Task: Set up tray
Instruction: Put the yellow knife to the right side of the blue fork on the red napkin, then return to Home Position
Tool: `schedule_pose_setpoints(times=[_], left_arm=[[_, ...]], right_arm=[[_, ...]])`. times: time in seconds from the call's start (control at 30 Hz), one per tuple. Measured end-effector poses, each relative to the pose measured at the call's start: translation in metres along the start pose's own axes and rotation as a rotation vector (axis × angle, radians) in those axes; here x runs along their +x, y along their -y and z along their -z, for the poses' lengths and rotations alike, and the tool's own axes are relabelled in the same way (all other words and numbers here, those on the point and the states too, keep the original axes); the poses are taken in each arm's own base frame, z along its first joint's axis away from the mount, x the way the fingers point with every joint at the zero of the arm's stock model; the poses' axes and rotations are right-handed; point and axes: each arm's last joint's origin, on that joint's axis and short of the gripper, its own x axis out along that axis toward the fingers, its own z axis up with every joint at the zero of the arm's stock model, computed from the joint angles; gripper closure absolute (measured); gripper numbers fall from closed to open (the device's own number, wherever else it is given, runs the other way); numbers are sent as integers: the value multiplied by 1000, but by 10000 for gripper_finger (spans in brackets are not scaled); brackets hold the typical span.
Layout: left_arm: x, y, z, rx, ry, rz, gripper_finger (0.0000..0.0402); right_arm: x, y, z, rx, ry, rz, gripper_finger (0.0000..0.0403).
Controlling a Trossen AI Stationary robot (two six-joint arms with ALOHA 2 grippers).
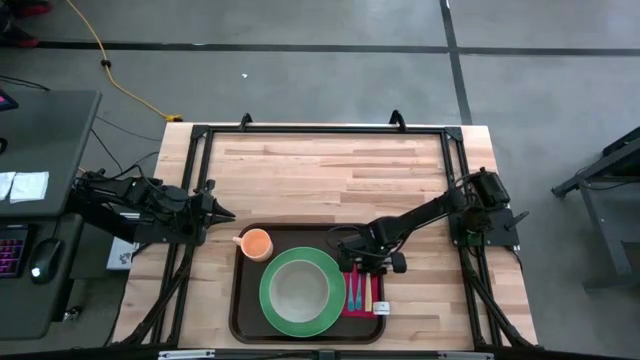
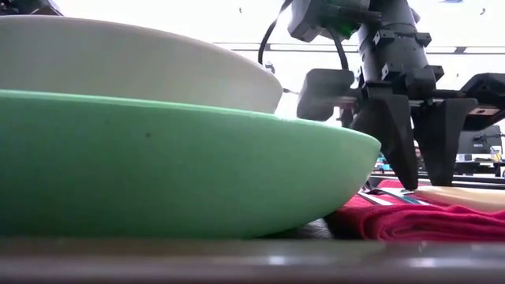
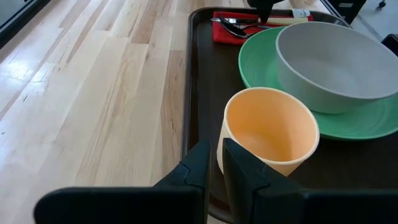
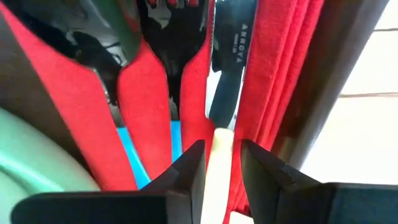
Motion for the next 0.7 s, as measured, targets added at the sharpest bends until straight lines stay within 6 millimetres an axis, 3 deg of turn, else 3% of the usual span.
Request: schedule_pose_setpoints(times=[0.47,0.7], left_arm=[[0,0,0,0,0,0,328],[0,1,0,-2,-3,28,328]], right_arm=[[-39,7,7,5,100,-117,324],[-47,10,8,-22,137,-134,324]])
